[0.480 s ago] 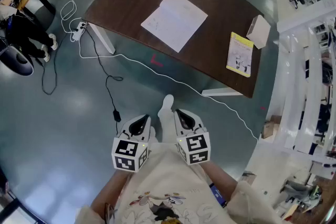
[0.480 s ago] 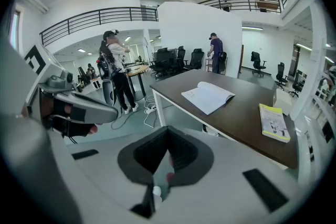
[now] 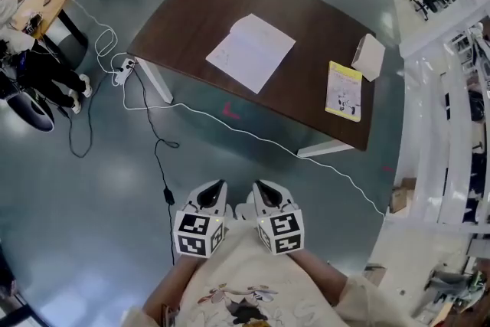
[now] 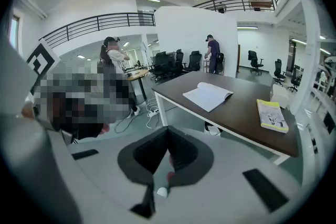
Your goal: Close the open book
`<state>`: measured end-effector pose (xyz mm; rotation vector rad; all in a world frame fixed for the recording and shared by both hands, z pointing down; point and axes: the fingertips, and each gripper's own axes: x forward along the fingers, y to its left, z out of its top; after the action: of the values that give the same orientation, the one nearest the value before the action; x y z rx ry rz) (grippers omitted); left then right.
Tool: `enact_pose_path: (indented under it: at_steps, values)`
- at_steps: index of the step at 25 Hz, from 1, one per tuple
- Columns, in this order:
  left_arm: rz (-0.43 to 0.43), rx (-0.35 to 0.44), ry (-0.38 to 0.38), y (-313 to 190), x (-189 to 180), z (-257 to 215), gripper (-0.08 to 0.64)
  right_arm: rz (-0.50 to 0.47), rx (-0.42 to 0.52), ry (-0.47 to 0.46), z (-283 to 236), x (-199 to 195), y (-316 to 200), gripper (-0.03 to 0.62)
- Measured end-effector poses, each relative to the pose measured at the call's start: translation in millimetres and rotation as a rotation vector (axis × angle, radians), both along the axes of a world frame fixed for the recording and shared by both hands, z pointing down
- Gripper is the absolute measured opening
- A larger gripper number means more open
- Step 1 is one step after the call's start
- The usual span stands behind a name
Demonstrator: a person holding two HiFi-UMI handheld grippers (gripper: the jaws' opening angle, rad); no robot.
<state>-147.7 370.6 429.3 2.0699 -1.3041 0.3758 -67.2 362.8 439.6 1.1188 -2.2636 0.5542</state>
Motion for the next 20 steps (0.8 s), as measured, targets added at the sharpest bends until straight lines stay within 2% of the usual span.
enact_pose_path:
  at_steps: [6, 10, 14, 20]
  values:
    - [0.025, 0.006, -0.013, 7, 14, -4, 0.005, 0.053, -0.004, -0.076, -4, 11, 2, 0.006]
    - [0.031, 0.010, -0.015, 13, 6, -6, 0.006, 0.081, -0.009, -0.101, -4, 13, 2, 0.006]
    - [0.035, 0.024, -0.020, 7, -3, -4, 0.005, 0.096, -0.020, -0.112, 7, 11, 3, 0.006]
    - [0.041, -0.001, 0.006, -3, -3, 2, 0.005, 0.116, -0.038, -0.116, 12, 16, -10, 0.008]
